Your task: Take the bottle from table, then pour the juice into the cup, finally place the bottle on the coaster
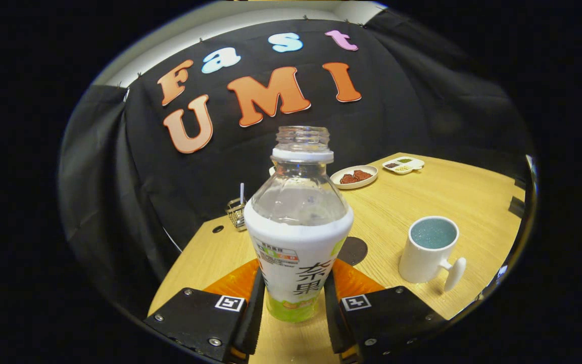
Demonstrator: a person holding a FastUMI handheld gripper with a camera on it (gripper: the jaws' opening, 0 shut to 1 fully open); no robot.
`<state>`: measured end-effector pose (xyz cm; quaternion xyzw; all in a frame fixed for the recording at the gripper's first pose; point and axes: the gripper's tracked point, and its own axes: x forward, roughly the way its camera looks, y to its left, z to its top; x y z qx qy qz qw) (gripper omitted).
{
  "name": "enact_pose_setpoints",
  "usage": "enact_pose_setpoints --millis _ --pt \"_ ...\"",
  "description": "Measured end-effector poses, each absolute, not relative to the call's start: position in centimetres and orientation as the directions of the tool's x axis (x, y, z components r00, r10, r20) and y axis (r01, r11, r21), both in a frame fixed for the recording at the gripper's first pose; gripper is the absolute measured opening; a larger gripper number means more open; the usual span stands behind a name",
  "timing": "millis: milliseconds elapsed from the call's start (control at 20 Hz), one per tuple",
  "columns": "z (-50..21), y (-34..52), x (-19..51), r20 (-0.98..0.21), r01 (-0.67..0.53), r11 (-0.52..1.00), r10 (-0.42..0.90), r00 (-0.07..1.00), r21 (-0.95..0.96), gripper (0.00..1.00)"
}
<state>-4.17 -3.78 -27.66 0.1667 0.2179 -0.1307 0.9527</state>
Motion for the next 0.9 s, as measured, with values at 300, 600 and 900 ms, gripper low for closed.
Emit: enact_pose_setpoints --millis 300,600,900 --pt "-24.9 -2.9 -1.8 -0.402 0.323 0.772 -0.095 0.91 0.548 0.55" --pt "-23.5 -3.3 -0.4 -0.362 0.324 0.613 -0.067 0.93 0.721 0.56" --pt "-23.6 -3.5 0.3 -0.352 0.331 0.471 -0.047 0.935 0.818 0.56"
